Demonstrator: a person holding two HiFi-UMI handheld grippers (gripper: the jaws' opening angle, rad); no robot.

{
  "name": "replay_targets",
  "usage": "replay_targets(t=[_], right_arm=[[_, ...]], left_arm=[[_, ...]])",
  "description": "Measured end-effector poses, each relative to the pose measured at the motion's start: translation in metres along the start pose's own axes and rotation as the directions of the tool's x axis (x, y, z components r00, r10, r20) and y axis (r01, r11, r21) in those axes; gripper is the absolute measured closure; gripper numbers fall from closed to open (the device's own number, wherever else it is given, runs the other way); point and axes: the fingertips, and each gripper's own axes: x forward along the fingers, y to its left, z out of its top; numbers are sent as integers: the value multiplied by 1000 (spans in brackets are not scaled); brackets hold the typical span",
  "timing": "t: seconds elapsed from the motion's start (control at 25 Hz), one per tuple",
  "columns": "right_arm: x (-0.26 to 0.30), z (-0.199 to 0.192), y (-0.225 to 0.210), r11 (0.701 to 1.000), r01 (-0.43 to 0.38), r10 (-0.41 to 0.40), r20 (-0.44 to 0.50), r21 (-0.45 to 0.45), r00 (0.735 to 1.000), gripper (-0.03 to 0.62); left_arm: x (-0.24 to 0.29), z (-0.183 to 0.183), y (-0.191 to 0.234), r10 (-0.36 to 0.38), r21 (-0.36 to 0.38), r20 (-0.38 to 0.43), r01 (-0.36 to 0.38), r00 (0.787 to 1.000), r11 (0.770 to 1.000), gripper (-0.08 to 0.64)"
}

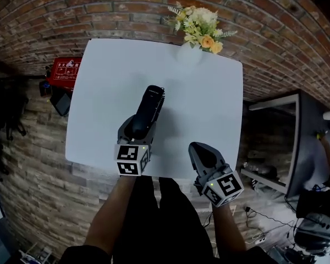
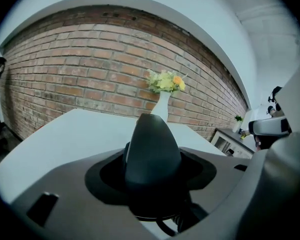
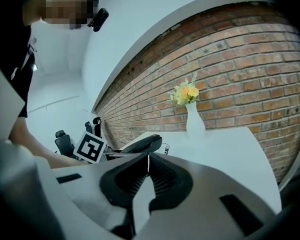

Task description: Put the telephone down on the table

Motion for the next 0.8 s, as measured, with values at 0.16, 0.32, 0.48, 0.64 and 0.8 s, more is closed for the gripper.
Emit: replay_targets(t=[0.16, 0.32, 0.48, 0.64, 0.8], right_arm=[[5, -8, -2, 1000, 14, -14, -14, 5, 1000, 569], [7, -12, -3, 999, 33, -33, -18, 14, 999, 569], [6, -17, -6, 998, 52, -52, -26, 21, 998, 569], [5, -20, -8, 997, 67, -66, -33, 31, 997, 569], [5, -21, -11, 996, 76, -74, -39, 37, 996, 569]], left_arm=[[19, -15, 9, 27, 4, -27, -27, 999, 1000, 282], [33, -25, 19, 47, -1, -49, -47, 998, 999, 282], [44, -31, 26, 72, 14, -76, -71, 995, 997, 281], [51, -37, 31, 107, 15, -106, -106, 989, 994, 281], [57, -39, 29, 123, -3, -117, -125, 985, 992, 281]])
